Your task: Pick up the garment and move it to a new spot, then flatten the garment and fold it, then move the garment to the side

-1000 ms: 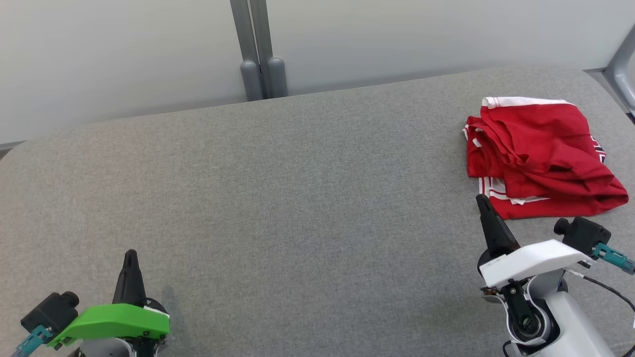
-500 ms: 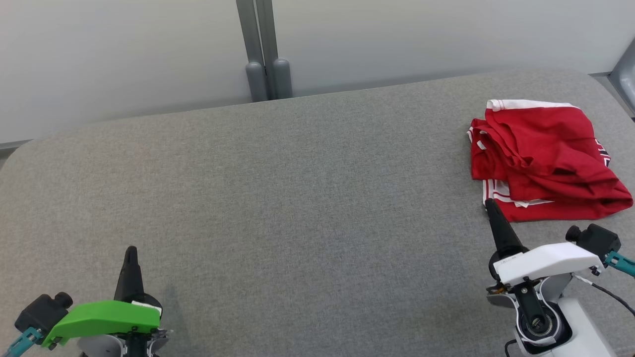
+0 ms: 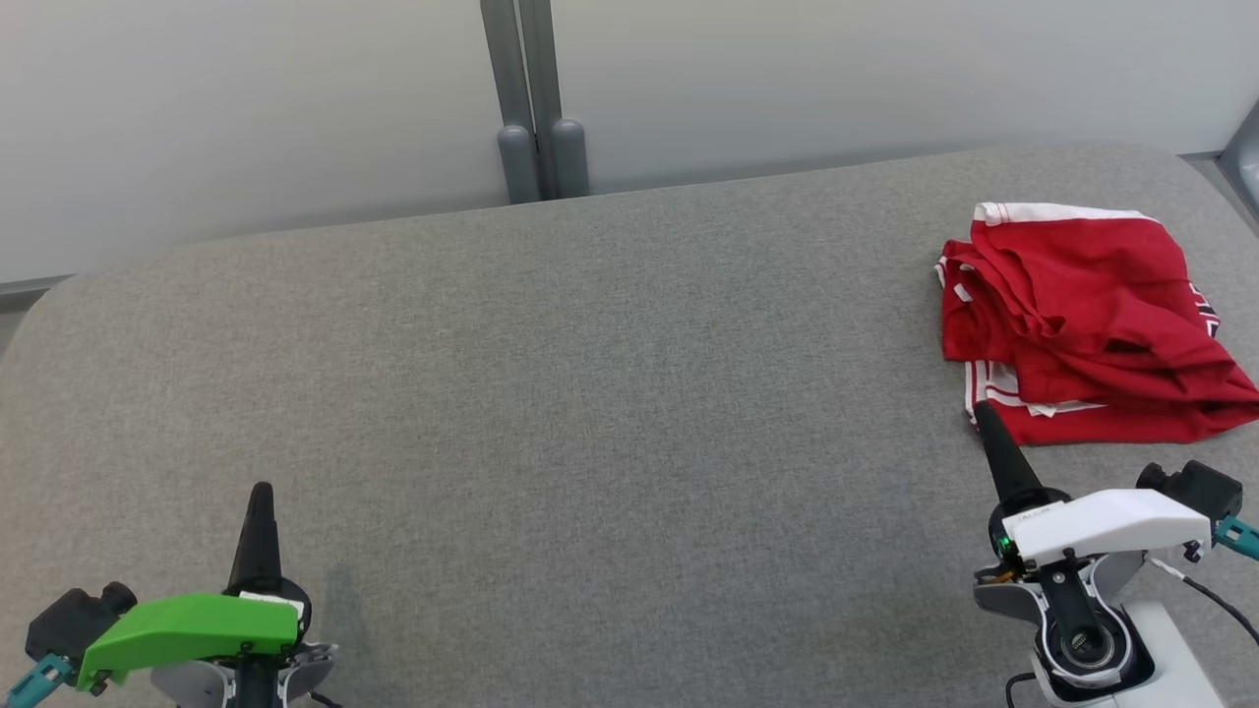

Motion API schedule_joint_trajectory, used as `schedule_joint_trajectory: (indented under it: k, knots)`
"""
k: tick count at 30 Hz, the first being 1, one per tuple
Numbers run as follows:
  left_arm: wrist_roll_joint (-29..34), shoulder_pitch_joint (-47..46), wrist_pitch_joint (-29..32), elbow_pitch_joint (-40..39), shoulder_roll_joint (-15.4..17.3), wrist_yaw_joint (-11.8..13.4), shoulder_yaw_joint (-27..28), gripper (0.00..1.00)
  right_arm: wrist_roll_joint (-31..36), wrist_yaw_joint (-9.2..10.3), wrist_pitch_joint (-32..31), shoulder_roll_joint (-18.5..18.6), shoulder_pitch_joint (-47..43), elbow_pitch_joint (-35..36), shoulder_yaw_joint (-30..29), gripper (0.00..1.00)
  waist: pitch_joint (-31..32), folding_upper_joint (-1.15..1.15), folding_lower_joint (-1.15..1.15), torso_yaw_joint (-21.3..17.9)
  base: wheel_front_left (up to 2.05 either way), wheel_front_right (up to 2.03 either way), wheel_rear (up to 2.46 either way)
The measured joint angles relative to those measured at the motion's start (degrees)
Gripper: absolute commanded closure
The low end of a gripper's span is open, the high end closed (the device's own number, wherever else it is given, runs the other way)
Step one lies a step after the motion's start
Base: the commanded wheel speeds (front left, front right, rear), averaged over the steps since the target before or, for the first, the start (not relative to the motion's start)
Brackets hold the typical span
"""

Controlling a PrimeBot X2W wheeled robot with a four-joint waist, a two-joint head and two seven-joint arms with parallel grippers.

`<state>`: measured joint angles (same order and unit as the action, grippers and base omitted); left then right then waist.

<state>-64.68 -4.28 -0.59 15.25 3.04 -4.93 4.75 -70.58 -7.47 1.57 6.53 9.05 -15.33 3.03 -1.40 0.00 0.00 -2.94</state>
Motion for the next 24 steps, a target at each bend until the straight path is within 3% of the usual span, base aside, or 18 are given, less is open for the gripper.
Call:
schedule_joint_trajectory:
  k: [24]
  knots:
    - [-12.5, -0.6, 3.2, -0.5, -0.1, -1.1, 0.8, 1.0, -10.2, 0.0, -3.3, -1.4, -1.2, 0.6, -4.0, 1.0, 0.5, 0.0, 0.0, 1.2, 0.0, 0.0, 0.0]
